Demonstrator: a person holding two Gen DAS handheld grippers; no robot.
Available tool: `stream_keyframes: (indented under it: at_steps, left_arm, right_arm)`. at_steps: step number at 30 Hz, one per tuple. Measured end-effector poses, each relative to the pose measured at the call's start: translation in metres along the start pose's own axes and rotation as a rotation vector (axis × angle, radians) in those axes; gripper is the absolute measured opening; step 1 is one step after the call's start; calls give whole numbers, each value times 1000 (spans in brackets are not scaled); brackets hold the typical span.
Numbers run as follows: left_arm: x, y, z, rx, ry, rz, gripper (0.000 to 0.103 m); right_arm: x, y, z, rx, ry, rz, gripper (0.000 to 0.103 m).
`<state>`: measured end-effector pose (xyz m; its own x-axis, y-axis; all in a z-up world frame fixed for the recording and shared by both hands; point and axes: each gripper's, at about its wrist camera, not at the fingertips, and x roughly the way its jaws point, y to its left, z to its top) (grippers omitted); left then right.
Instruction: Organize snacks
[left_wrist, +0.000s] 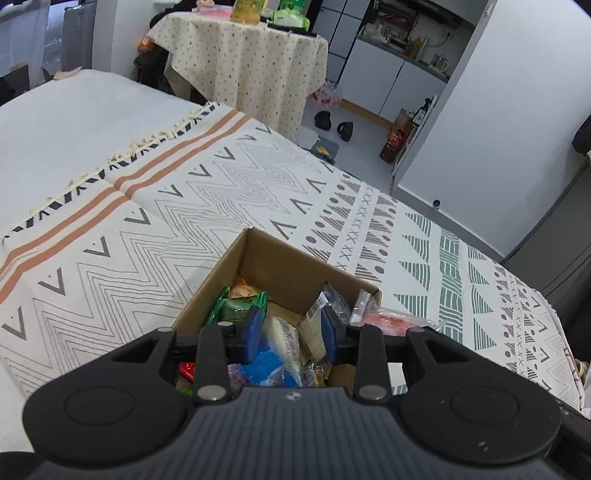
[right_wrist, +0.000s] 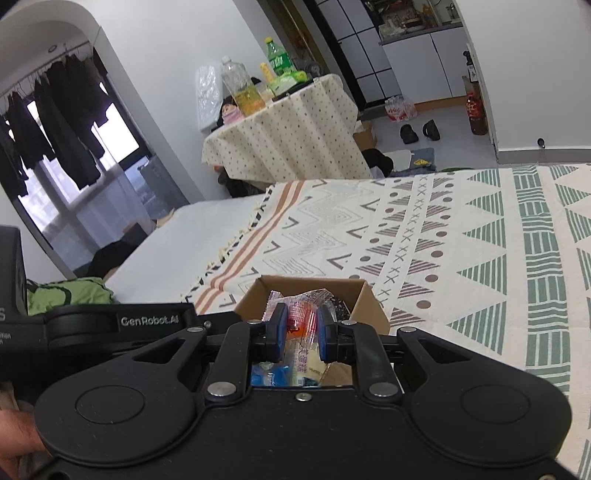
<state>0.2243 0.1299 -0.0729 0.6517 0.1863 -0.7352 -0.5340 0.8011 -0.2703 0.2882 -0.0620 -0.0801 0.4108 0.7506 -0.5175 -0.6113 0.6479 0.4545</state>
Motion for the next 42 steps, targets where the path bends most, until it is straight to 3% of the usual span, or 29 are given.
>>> stream_keyframes:
  at_steps: [8, 11, 19, 26, 31, 42]
  left_arm:
    - [15, 10, 4, 2, 49, 9, 38]
    - [18, 12, 5, 1, 56, 9, 39]
    - [18, 10, 4, 13, 77, 4, 47]
    - [7, 1, 1, 40, 81, -10, 56]
    - [-7, -5, 1, 67, 74, -20, 75]
    - [-41, -18, 1, 127, 78, -69, 91]
  right_arm:
    - [18, 3, -4, -7, 36, -18, 17]
    - [19, 11, -3, -53, 18, -10, 25]
    - [13, -7, -6, 24, 47, -60, 28]
    - [-9, -16, -8, 84, 34, -106, 36]
    - [-25, -18, -12, 113, 28, -130, 38]
    - [-90, -23, -17, 213, -57, -200, 58]
